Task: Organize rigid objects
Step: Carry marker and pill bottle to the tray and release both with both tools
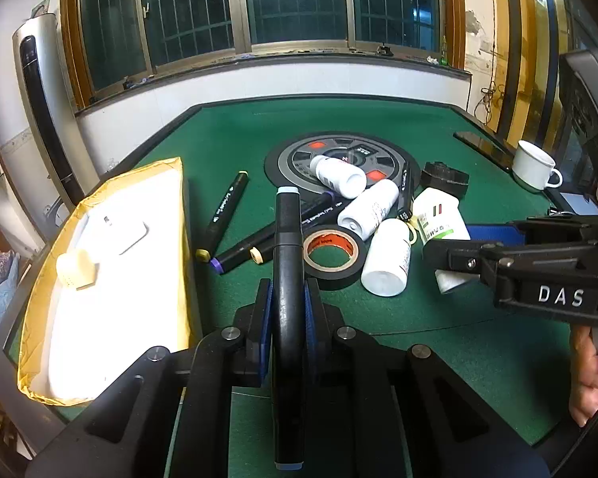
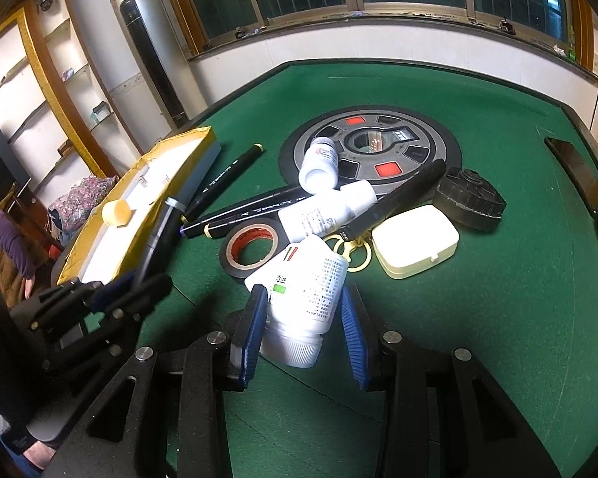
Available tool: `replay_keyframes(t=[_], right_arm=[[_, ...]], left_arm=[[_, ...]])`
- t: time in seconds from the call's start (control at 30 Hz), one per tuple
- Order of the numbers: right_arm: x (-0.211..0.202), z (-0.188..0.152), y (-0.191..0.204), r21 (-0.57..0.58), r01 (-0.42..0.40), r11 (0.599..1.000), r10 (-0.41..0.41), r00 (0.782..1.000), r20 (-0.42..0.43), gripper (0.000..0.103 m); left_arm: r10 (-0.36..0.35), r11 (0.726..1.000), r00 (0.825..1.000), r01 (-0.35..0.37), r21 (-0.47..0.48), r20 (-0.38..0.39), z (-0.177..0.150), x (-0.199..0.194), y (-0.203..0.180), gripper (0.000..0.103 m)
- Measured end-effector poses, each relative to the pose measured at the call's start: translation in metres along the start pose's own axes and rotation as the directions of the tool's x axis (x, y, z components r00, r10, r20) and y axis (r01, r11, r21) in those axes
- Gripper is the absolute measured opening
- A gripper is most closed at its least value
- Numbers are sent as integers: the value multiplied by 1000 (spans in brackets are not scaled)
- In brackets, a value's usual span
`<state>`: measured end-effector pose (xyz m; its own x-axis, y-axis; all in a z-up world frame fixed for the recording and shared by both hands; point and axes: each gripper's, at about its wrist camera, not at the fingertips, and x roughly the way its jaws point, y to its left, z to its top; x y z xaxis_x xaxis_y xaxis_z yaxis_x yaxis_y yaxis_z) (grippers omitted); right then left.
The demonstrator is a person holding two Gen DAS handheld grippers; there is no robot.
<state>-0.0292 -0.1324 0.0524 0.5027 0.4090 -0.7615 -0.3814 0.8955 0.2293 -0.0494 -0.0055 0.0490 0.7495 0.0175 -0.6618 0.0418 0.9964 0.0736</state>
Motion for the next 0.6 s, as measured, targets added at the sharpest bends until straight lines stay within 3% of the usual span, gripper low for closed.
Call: replay_keyframes(t=[0.6], right_arm=[[0, -3, 8, -21, -3, 1000, 3, 1000, 10, 33]], left_arm=[[17, 1000, 999, -17, -23, 33, 3, -7, 7, 12]])
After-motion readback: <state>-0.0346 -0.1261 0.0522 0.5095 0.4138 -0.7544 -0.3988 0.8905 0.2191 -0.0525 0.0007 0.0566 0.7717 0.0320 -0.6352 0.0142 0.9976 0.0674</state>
